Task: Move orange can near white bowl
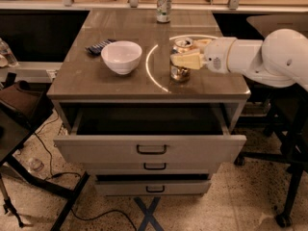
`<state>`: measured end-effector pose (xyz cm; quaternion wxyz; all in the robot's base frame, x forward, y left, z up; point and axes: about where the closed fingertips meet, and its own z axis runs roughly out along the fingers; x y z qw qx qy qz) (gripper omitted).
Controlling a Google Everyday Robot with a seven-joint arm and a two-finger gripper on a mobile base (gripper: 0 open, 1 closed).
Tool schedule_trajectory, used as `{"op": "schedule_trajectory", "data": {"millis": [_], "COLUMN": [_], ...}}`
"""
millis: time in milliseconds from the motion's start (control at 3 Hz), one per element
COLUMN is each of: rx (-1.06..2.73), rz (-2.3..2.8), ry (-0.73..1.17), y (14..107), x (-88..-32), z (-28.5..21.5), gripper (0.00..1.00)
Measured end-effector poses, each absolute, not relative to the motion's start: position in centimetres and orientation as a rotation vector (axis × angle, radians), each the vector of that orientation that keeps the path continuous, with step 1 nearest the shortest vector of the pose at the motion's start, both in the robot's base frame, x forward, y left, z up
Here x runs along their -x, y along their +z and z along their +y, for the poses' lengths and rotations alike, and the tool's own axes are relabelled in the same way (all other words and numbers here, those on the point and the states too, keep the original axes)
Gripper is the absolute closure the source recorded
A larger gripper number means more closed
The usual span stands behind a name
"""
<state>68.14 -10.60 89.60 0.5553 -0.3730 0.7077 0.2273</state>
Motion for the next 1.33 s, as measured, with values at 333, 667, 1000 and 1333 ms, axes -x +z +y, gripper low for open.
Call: {"op": "schedule_trajectory", "data": {"millis": [333, 667, 1000, 1333], "rx": [0.896, 0.896, 0.918, 0.919], "rz": [1.668, 1.668, 1.671, 1.671], "ry": [0.571, 0.572, 0.612, 0.613], "y": [89.1, 89.2, 88.6, 88.8], "x": [-67.1, -67.1, -66.8, -66.8], "z": [-9.5, -9.4, -8.1, -8.1], "gripper": [1.0, 1.0, 1.0, 1.0]}}
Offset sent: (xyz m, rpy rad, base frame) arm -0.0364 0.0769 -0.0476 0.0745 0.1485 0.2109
